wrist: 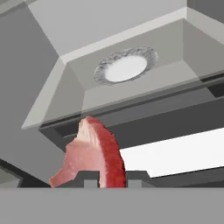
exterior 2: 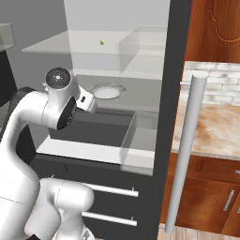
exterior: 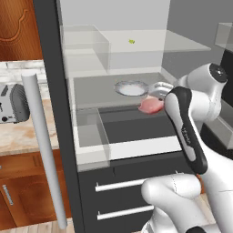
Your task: Transport the steak from the fridge to the microwave and turn on the microwave.
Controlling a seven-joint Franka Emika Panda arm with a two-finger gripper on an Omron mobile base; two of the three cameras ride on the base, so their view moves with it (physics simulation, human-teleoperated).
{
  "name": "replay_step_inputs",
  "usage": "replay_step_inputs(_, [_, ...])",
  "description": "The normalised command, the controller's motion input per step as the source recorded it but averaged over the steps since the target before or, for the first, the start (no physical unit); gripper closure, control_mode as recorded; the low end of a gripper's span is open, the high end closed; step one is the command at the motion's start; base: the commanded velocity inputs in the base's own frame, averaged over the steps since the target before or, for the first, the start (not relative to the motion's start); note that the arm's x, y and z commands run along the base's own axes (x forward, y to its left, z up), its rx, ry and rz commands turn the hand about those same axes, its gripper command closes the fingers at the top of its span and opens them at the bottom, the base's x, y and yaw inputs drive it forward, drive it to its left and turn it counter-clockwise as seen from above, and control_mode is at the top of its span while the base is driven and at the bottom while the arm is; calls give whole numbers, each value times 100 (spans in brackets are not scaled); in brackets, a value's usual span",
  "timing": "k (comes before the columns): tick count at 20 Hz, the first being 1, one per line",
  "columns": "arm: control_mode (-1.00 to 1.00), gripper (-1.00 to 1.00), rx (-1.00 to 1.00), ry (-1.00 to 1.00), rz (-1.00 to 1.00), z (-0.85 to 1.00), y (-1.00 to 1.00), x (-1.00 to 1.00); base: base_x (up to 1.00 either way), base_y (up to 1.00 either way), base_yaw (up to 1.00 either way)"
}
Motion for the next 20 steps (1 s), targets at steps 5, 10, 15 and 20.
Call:
replay_step_inputs(5, [-100, 100, -9, 0, 0, 7, 0, -44, 0, 0, 0])
replay_step_inputs(10, [-100, 100, -3, 0, 0, 5, -3, -41, 0, 0, 0])
replay_step_inputs(15, [-100, 100, 0, 0, 0, 2, -2, -40, 0, 0, 0])
replay_step_inputs(20, [-100, 100, -1, 0, 0, 0, 0, -34, 0, 0, 0])
